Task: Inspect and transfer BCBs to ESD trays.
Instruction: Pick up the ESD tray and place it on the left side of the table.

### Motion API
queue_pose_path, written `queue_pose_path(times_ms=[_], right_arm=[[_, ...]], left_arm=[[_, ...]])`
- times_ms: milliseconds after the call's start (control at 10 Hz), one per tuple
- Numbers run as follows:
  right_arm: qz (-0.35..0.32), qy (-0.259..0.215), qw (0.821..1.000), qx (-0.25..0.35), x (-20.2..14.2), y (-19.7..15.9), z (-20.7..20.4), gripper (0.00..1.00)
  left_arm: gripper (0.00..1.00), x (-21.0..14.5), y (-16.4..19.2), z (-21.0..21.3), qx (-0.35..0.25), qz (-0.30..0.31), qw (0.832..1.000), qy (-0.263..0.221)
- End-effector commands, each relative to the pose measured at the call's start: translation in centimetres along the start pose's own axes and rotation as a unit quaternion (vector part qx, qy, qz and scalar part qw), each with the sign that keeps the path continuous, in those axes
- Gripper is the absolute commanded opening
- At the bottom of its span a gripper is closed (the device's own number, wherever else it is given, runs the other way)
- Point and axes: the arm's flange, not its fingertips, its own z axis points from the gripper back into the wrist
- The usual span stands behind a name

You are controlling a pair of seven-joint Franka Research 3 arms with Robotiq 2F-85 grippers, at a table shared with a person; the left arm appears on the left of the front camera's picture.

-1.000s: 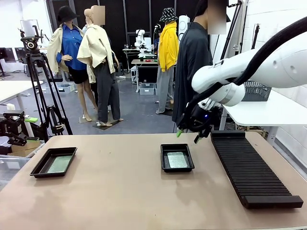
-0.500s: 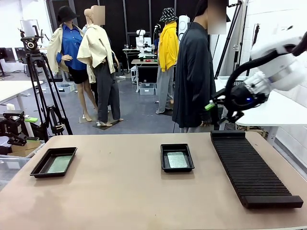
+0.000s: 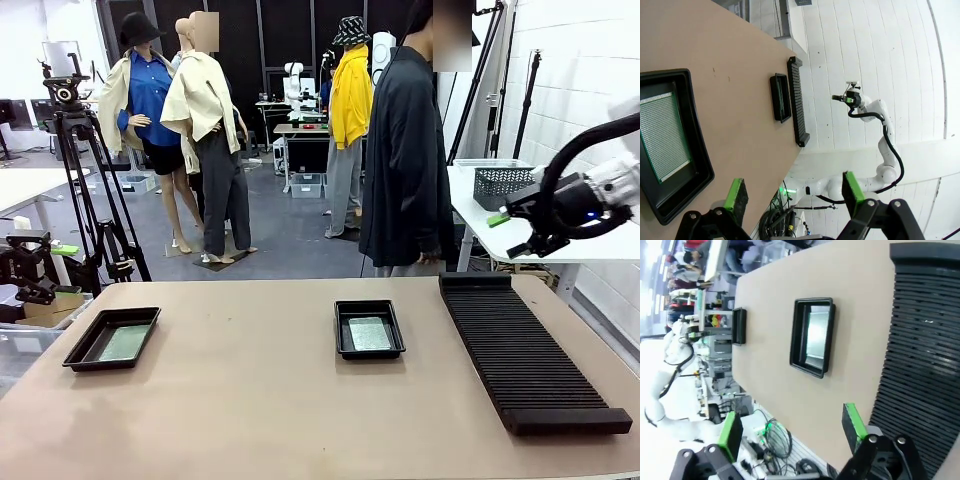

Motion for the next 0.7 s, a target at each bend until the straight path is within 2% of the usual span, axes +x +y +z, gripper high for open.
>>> queue_pose_path(times_ms=[0,600], right_arm=[[0.009,-0.006,0.998,0.067,-2.0,-1.0,0.9,1.0],[-0.027,-0.015,0.988,0.151,-3.1,-5.0,1.9,1.0]], left_arm=[[1.0,-0.1,-0.3,-0.1,0.0,-0.002,1.0,-0.008],[1.0,-0.1,-0.3,-0.1,0.0,-0.002,1.0,-0.008]])
